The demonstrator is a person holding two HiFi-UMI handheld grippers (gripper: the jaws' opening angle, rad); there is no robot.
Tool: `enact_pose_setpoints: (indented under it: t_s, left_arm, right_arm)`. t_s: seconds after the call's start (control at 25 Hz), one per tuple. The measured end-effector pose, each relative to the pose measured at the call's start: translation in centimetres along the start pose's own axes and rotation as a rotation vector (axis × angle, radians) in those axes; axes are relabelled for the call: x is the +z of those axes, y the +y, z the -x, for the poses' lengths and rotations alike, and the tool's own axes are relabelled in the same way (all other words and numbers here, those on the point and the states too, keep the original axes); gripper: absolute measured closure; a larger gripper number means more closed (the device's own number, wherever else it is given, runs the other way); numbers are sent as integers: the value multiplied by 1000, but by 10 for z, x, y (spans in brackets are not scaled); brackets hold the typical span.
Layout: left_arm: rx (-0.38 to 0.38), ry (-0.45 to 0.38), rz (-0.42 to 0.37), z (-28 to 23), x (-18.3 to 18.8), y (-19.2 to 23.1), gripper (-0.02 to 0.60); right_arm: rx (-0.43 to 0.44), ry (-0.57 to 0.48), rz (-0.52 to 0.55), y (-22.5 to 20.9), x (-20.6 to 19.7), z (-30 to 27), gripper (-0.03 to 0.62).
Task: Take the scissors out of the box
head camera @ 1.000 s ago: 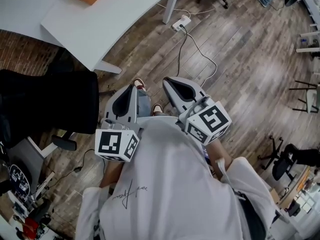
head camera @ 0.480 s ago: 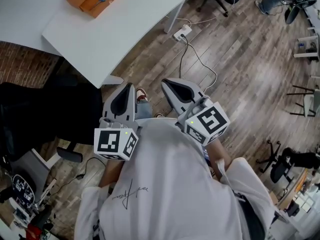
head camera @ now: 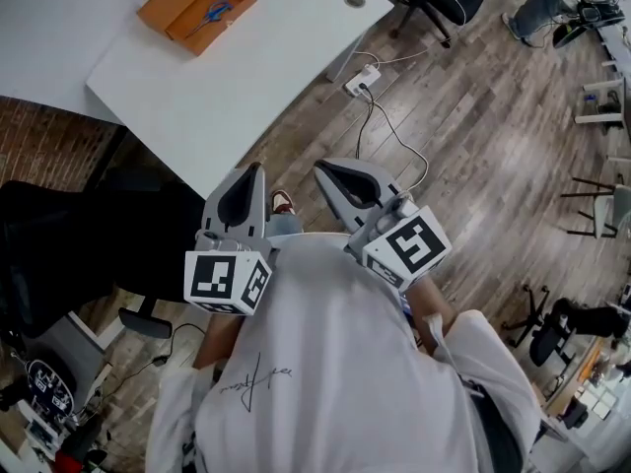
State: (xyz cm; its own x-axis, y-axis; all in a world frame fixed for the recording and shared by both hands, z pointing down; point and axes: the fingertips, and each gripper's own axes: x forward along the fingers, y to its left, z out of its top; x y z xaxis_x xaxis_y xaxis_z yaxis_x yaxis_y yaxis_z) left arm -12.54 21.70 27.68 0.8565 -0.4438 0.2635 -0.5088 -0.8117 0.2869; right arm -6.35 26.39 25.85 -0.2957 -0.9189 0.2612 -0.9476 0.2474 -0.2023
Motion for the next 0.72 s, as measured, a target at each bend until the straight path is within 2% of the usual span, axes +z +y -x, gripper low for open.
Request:
enact_pose_setpoints:
  t_s: [0.2, 0.44, 0.72]
  left_arm:
    - [-3, -4, -5, -9, 9, 24, 578]
    - [3, -15, -2, -14, 17, 50, 578]
    - [14, -6, 8, -16, 12, 66, 578]
  right_arm:
    - [15, 4, -30, -7, 8, -26, 585]
    - [21, 15, 28, -4, 15, -53, 585]
    - [-4, 30, 38, -10, 16, -64, 585]
